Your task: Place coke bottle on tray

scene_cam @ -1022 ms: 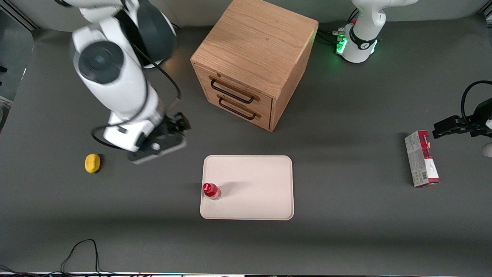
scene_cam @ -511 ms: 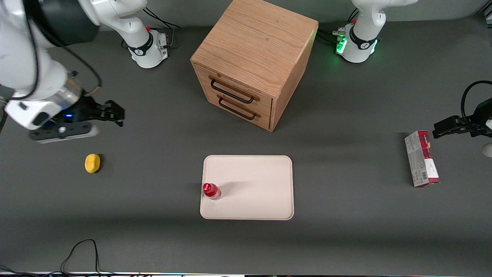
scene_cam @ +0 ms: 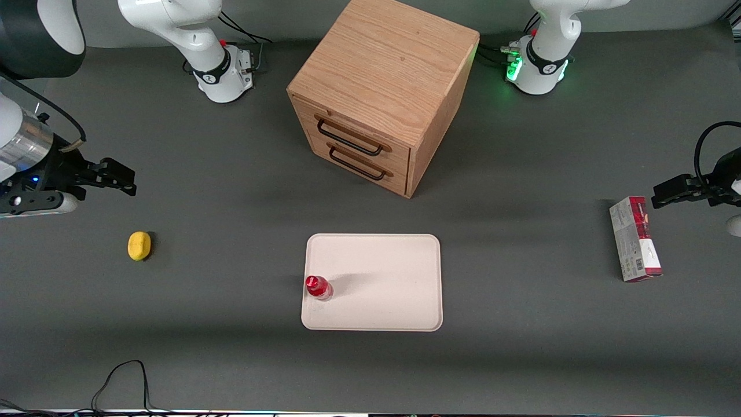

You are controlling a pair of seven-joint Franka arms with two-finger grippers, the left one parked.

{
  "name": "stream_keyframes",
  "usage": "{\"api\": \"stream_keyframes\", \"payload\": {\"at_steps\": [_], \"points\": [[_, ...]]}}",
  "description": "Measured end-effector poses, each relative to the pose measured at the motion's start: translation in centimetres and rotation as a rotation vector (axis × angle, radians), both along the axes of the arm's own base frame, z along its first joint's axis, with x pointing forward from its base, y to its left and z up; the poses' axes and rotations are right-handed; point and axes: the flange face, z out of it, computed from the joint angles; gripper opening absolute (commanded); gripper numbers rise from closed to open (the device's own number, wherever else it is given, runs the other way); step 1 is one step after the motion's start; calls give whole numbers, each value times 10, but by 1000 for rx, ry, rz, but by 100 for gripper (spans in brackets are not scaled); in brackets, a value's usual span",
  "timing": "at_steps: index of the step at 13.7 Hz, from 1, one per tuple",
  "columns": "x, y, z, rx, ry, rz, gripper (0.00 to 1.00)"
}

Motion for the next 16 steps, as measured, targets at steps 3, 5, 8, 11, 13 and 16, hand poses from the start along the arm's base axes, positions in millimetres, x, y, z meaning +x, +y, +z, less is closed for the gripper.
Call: {"api": "stream_keyframes", "payload": {"at_steps": [3, 5, 8, 11, 13, 16], "points": [[0, -17, 2, -2, -3, -31, 100], [0, -27, 2, -3, -4, -48, 100], [0, -32, 2, -4, -4, -57, 100], [0, -30, 2, -4, -4, -54, 100], [0, -30, 3, -4, -6, -55, 100], [1, -32, 3, -1, -6, -62, 100]]}}
